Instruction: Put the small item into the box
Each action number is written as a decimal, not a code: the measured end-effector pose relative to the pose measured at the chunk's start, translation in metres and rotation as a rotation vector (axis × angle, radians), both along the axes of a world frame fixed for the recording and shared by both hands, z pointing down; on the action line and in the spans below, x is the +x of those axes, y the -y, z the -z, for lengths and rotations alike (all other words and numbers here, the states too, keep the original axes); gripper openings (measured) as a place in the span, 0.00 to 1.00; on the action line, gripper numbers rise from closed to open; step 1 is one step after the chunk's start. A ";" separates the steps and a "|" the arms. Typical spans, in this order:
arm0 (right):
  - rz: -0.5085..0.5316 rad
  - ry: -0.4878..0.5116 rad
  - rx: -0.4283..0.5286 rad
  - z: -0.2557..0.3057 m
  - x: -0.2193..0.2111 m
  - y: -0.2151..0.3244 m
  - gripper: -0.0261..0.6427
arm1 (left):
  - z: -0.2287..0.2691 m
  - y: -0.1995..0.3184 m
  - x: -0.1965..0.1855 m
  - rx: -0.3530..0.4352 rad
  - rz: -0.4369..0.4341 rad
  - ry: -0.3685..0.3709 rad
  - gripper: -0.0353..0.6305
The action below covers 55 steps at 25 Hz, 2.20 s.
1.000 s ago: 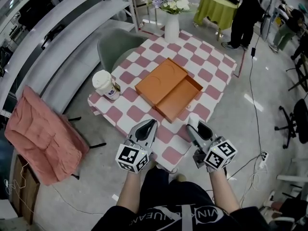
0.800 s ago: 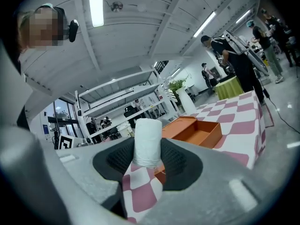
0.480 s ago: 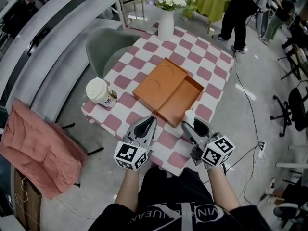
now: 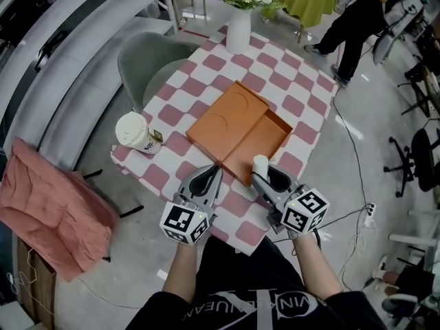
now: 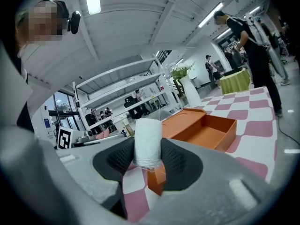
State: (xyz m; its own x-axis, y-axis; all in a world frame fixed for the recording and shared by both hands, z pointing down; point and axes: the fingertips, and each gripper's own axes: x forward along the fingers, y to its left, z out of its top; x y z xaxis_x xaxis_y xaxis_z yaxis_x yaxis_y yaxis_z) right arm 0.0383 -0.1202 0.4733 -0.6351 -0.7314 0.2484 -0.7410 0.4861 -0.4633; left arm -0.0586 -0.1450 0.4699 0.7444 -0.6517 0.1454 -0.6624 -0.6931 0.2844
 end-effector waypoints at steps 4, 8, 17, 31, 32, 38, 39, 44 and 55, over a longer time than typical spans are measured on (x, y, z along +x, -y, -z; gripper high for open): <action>0.080 -0.074 -0.019 -0.008 -0.004 0.012 0.31 | -0.001 0.006 0.000 -0.007 0.030 0.002 0.09; 0.148 -0.135 -0.032 -0.018 -0.007 0.024 0.31 | -0.004 0.015 0.000 -0.012 0.066 -0.003 0.09; 0.304 -0.362 -0.109 -0.048 -0.013 0.040 0.31 | -0.013 0.021 0.004 -0.006 0.118 0.054 0.09; 0.529 -0.706 -0.277 -0.087 -0.022 0.040 0.31 | -0.015 0.031 -0.005 -0.014 0.190 0.034 0.09; 0.541 -0.726 -0.279 -0.089 -0.022 0.039 0.31 | -0.017 0.032 -0.006 -0.017 0.194 0.033 0.09; 0.663 -0.868 -0.268 -0.098 -0.026 0.031 0.31 | -0.020 0.032 -0.006 -0.031 0.200 0.029 0.09; 0.685 -0.891 -0.263 -0.099 -0.027 0.029 0.31 | -0.020 0.032 -0.006 -0.033 0.200 0.029 0.09; 0.765 -0.983 -0.229 -0.104 -0.030 0.027 0.31 | -0.022 0.032 -0.009 -0.042 0.203 0.029 0.09; 0.825 -1.016 -0.232 -0.110 -0.033 0.026 0.31 | -0.027 0.033 -0.015 -0.060 0.215 0.021 0.09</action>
